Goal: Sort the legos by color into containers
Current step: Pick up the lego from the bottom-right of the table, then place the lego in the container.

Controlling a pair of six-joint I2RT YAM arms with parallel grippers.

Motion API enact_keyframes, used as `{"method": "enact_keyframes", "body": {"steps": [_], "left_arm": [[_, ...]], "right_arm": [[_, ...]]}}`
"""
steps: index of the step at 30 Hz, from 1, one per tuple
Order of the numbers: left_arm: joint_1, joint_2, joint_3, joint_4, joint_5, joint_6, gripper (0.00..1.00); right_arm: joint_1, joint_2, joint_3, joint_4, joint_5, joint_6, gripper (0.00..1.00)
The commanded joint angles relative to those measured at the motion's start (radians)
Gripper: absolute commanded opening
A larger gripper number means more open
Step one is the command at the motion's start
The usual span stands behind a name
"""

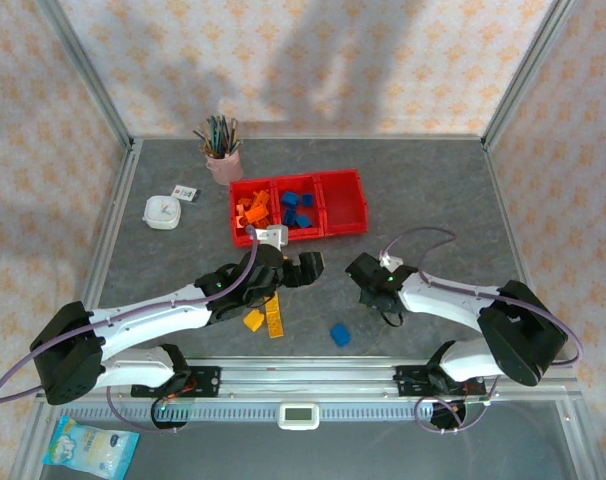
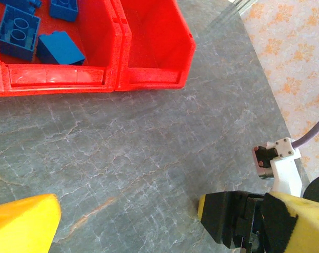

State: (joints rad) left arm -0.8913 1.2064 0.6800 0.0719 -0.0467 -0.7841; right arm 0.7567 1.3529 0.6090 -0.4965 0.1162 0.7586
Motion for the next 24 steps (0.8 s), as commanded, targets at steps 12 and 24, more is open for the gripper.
{"method": "enact_keyframes", "body": {"steps": [12, 24], "left_arm": [[0.004, -0.101, 0.041, -0.093, -0.096, 0.045, 0.99], [0.155, -0.27, -0.005, -0.228, -0.109, 0.034, 0.99]], "right_arm": [[0.004, -0.013, 0.274, 0.041, -0.012, -0.193, 0.34], [-0.006, 0.335, 0.711, 0.147, -0.038, -0.333, 0.36]]}}
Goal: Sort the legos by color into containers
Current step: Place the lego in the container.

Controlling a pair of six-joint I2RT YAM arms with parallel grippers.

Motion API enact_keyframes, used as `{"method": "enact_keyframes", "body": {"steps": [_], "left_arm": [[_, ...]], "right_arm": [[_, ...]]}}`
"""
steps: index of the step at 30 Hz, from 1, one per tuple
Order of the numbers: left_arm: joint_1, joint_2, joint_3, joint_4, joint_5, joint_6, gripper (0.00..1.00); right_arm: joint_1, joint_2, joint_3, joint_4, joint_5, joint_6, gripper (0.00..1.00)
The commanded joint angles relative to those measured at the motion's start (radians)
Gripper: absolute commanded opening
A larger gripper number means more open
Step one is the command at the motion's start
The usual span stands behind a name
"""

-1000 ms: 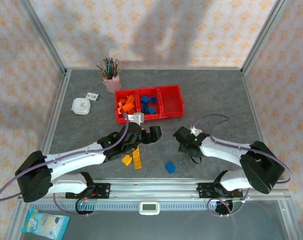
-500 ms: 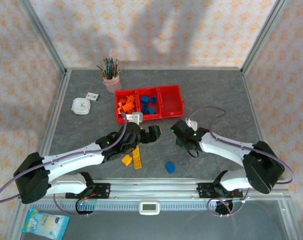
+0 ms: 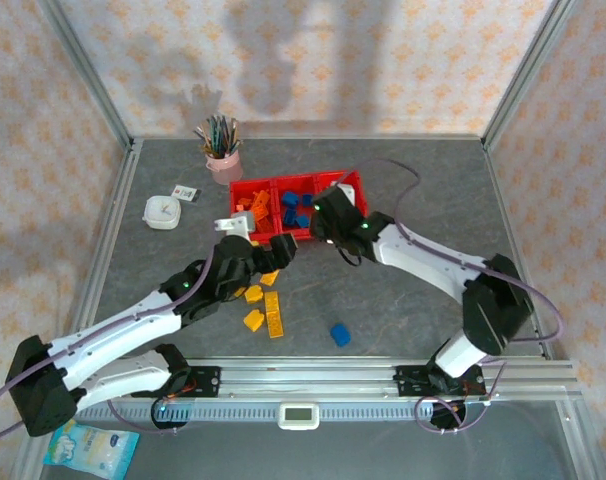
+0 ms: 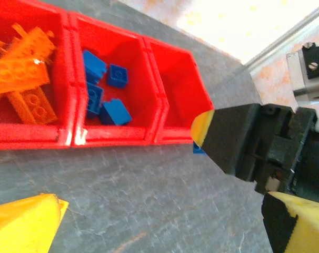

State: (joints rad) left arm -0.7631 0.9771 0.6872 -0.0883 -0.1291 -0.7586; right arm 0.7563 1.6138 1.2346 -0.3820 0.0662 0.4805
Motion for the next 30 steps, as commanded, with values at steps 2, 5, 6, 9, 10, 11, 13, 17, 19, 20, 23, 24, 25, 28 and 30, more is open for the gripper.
{"method": "enact_keyframes", "body": {"steps": [2, 5, 6, 9, 10, 11, 13, 17, 19, 20, 23, 24, 25, 28, 30], "left_arm": [[0.054, -0.067, -0.026, -0.084, -0.029, 0.007, 0.99], [0.089, -0.093, -0.038, -0.116, -0.032, 0.009, 0.99], [0.094, -0.099, -0.041, -0.127, -0.038, 0.007, 0.99], [0.1, -0.107, -0.052, -0.136, -0.044, 0.001, 0.99], [0.101, -0.107, -0.054, -0.139, -0.044, -0.001, 0.99], [0.103, -0.107, -0.054, -0.141, -0.045, -0.001, 0.99], [0.104, -0.107, -0.053, -0.147, -0.054, 0.001, 0.99], [0.107, -0.103, -0.051, -0.145, -0.067, 0.002, 0.99], [0.108, -0.102, -0.05, -0.142, -0.064, 0.004, 0.99], [0.108, -0.099, -0.047, -0.143, -0.064, 0.005, 0.99], [0.108, -0.089, -0.037, -0.152, -0.063, 0.007, 0.99], [0.109, -0.087, -0.032, -0.157, -0.063, 0.007, 0.99], [0.108, -0.086, -0.028, -0.159, -0.063, 0.007, 0.99], [0.108, -0.089, -0.021, -0.159, -0.06, 0.005, 0.99], [0.109, -0.094, -0.022, -0.154, -0.053, 0.005, 0.99]], "right_arm": [[-0.013, 0.146, 0.163, 0.028, 0.03, -0.074, 0.36], [-0.038, 0.245, 0.269, 0.023, 0.025, -0.09, 0.36], [-0.049, 0.279, 0.3, 0.024, 0.023, -0.094, 0.36], [-0.073, 0.371, 0.391, 0.016, 0.005, -0.107, 0.37], [-0.077, 0.405, 0.423, 0.009, 0.008, -0.114, 0.37], [-0.082, 0.433, 0.454, -0.004, 0.013, -0.115, 0.37], [-0.092, 0.496, 0.519, -0.018, 0.001, -0.129, 0.38], [-0.098, 0.601, 0.651, -0.054, 0.017, -0.159, 0.42], [-0.101, 0.64, 0.715, -0.084, 0.024, -0.169, 0.49], [-0.103, 0.653, 0.741, -0.092, 0.023, -0.177, 0.51], [-0.103, 0.66, 0.786, -0.118, 0.006, -0.187, 0.58], [-0.101, 0.649, 0.785, -0.118, -0.003, -0.187, 0.59], [-0.101, 0.637, 0.78, -0.118, -0.008, -0.187, 0.6], [-0.097, 0.577, 0.73, -0.104, -0.027, -0.189, 0.63], [-0.088, 0.526, 0.685, -0.102, -0.04, -0.195, 0.65]]}}
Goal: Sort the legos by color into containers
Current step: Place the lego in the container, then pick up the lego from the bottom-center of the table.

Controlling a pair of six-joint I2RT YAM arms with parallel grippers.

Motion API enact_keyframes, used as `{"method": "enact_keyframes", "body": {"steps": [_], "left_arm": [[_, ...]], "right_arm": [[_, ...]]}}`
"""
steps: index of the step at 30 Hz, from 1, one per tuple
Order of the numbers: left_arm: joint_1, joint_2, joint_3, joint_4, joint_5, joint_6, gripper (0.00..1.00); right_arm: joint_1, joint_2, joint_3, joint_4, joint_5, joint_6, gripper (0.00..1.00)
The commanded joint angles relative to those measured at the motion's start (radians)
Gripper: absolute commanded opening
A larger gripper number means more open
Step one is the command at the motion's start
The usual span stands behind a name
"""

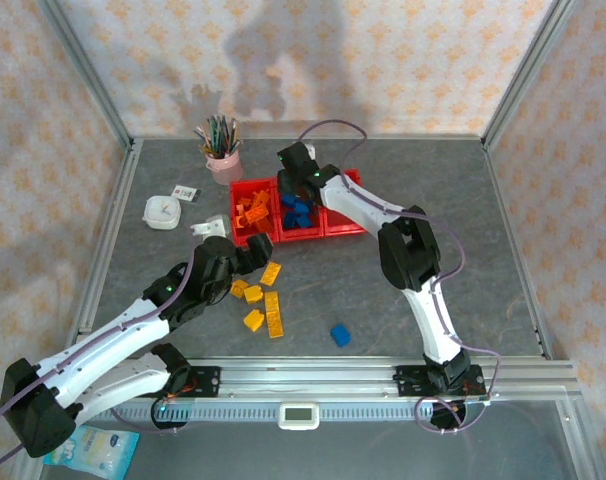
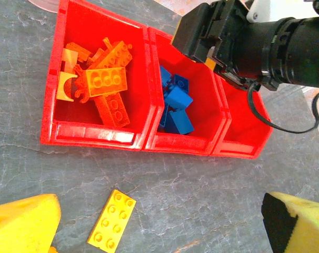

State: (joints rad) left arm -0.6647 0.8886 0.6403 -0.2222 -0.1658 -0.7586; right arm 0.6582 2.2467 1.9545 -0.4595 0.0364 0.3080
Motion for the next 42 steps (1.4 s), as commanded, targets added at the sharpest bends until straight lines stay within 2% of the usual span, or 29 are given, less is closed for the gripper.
{"method": "enact_keyframes", "body": {"steps": [1, 14, 19, 25, 29, 34, 42], "left_arm": [[0.01, -0.005, 0.027, -0.02, -0.013, 0.004, 0.99], [-0.008, 0.0, 0.007, 0.032, 0.096, -0.005, 0.99], [-0.066, 0.006, -0.02, 0.065, 0.089, -0.032, 0.99], [-0.167, 0.038, -0.065, 0.141, 0.025, -0.1, 0.99], [-0.208, 0.097, -0.064, 0.19, 0.041, -0.12, 0.99], [-0.263, 0.144, -0.049, 0.174, -0.013, -0.149, 0.99], [-0.264, 0.085, -0.098, 0.144, -0.039, -0.193, 0.99]], "right_arm": [[0.015, -0.131, -0.062, -0.021, -0.013, -0.029, 0.66], [0.075, -0.596, -0.654, 0.018, 0.021, -0.003, 0.77], [0.111, -0.73, -0.858, 0.004, 0.024, 0.05, 0.8], [0.178, -0.862, -1.069, -0.024, 0.03, 0.168, 0.82], [0.231, -0.958, -1.207, 0.016, -0.02, 0.26, 0.82], [0.315, -1.01, -1.299, 0.049, -0.032, 0.312, 0.83], [0.493, -0.964, -1.296, 0.028, 0.016, 0.371, 0.83]]}}
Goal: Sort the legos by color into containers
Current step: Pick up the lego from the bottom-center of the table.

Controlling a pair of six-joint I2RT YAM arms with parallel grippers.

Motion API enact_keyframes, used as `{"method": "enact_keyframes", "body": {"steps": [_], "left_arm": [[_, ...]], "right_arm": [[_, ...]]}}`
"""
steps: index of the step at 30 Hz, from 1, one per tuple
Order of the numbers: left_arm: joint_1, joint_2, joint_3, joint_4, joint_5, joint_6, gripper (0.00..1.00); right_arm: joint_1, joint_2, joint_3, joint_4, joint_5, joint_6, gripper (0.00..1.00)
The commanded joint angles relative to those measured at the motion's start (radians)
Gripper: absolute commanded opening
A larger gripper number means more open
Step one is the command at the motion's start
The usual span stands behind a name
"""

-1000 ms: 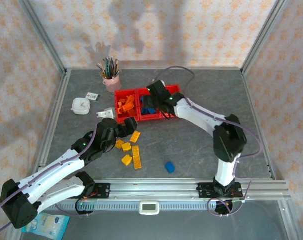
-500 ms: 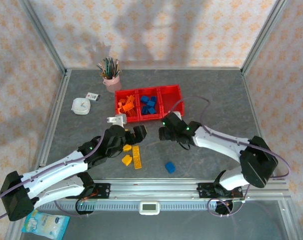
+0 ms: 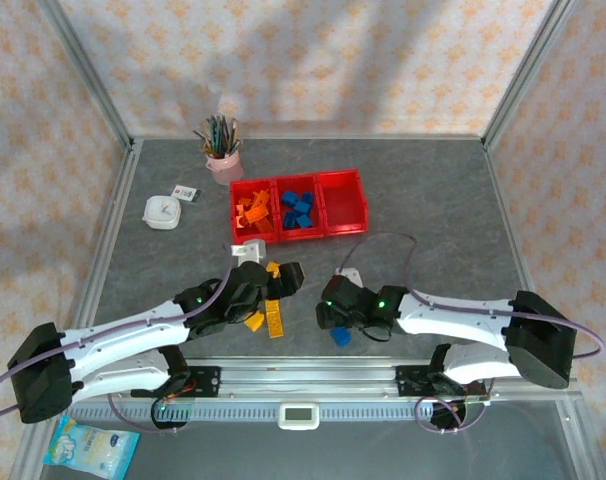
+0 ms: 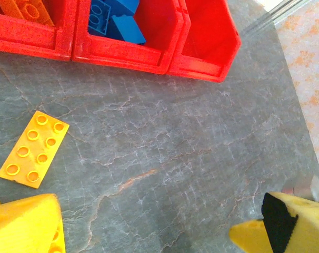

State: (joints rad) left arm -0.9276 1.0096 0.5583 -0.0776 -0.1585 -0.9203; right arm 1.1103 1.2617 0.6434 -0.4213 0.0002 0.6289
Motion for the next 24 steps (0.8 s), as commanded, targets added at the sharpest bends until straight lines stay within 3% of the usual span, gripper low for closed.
{"method": "enact_keyframes", "body": {"steps": [1, 6, 12, 19, 24], "left_arm": [[-0.001, -0.047, -0.022, -0.01, -0.05, -0.034, 0.99], [-0.001, -0.084, -0.044, -0.029, -0.053, -0.05, 0.99], [-0.001, -0.074, -0.043, -0.027, -0.047, -0.044, 0.99], [-0.002, -0.085, -0.049, -0.026, -0.048, -0.039, 0.99], [-0.002, -0.106, -0.06, -0.008, -0.054, -0.034, 0.99]], "right_arm": [[0.064, 0.033, 0.023, -0.029, 0.069, 0.066, 0.83], [0.139, 0.104, 0.034, -0.076, 0.096, 0.115, 0.78], [0.161, 0.187, 0.067, -0.088, 0.11, 0.117, 0.64], [0.161, 0.202, 0.071, -0.101, 0.147, 0.135, 0.39], [0.145, 0.205, 0.095, -0.108, 0.169, 0.161, 0.27]]}}
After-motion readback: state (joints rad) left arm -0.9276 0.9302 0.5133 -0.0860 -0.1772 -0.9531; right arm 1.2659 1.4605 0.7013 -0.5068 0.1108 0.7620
